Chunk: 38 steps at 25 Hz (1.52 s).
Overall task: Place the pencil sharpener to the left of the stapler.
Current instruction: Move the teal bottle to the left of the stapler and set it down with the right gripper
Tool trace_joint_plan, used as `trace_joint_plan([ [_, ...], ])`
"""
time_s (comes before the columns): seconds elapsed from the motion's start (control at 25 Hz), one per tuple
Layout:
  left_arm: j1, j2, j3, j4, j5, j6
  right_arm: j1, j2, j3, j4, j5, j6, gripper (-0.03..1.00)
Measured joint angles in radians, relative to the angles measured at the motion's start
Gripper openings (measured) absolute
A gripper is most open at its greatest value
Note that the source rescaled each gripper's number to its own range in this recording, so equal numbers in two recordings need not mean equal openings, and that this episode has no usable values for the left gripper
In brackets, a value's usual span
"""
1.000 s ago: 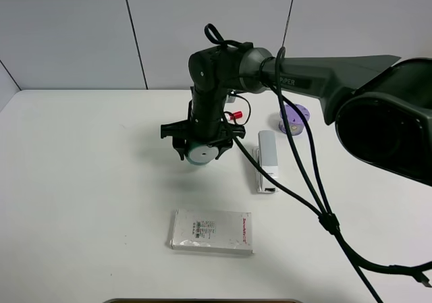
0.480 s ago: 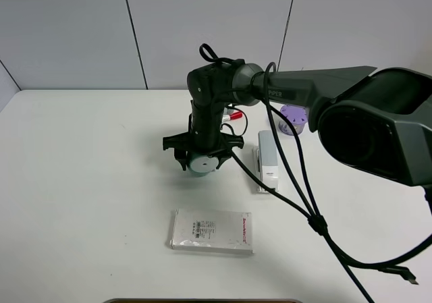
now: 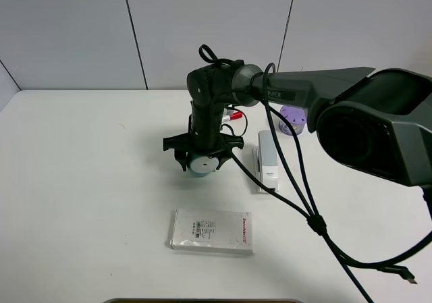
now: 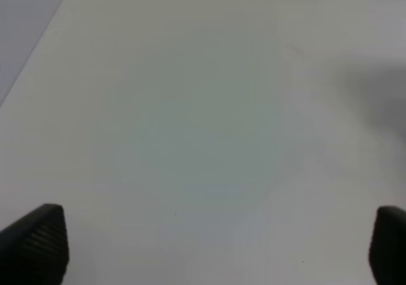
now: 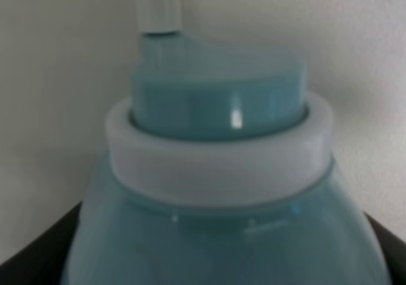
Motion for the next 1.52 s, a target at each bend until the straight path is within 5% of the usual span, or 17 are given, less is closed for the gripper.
trace_joint_plan([
  [1.12, 0.0, 0.0, 0.0, 0.0, 0.0, 0.0, 0.01, 0.0, 0.0, -0.019, 0.0, 0.0, 0.04],
  [1.24, 0.0, 0.0, 0.0, 0.0, 0.0, 0.0, 0.01, 0.0, 0.0, -0.019, -0.001, -0.001, 0.21],
  [1.52, 0.0, 0.0, 0.0, 0.0, 0.0, 0.0, 0.01, -0.03, 0.0, -0.031, -0.001, -0.002, 0.86],
])
